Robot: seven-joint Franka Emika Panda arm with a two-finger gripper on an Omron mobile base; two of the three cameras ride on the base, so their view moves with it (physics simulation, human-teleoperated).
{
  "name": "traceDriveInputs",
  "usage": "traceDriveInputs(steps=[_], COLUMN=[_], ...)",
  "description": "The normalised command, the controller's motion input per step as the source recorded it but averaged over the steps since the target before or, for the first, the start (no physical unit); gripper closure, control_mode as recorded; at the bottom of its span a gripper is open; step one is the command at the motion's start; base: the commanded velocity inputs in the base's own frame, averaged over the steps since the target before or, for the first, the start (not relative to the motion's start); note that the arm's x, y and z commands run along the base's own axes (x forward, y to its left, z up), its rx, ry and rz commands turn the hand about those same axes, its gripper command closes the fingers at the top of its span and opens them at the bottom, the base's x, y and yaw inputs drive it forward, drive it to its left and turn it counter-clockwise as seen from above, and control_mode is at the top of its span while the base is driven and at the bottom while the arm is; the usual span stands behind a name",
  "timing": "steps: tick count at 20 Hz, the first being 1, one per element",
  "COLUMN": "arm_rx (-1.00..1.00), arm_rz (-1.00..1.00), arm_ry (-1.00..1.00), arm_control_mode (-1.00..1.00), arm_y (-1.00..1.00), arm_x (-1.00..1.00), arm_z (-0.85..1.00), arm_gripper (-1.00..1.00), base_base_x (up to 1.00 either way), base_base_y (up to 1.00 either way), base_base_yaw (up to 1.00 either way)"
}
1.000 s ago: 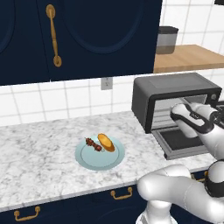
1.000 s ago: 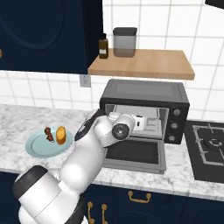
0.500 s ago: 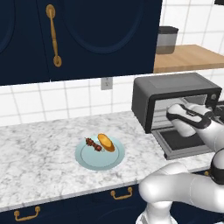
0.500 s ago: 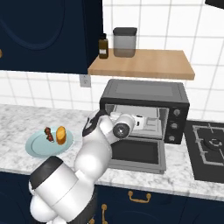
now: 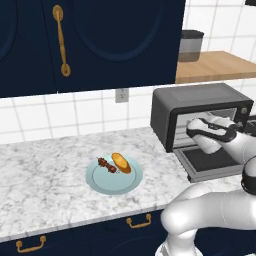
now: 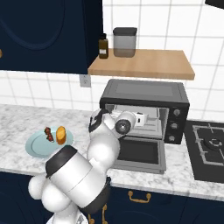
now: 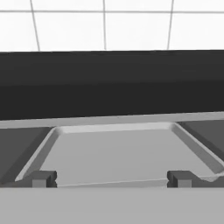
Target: Pick up the kebab skewer and baguette bread, and place them inside the toaster oven. Close the toaster oven door and start by setting the timer.
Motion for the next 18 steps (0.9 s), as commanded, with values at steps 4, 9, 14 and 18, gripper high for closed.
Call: traceDriveInputs(steps=[4, 9, 14, 18], arm_rx=[0.00, 0.00, 0.00, 0.00], arm_rz=[0.00, 0.00, 0.00, 0.00], arm_ry=[0.07, 0.02, 0.01, 0.01], arm_control_mode=[-1.00, -1.00, -1.00, -1.00], arm_y=[0.00, -0.28, -0.26, -0.04], arm_x=[0.23, 0.13, 0.20, 0.17], arm_z=[-0.18, -0.08, -0.01, -0.26], arm_gripper=[-1.00, -1.00, -1.00, -1.00], base_base_x=[0.00, 0.00, 0.00, 0.00], base_base_y=[0.00, 0.00, 0.00, 0.00], base_base_yaw=[0.00, 0.00, 0.00, 0.00])
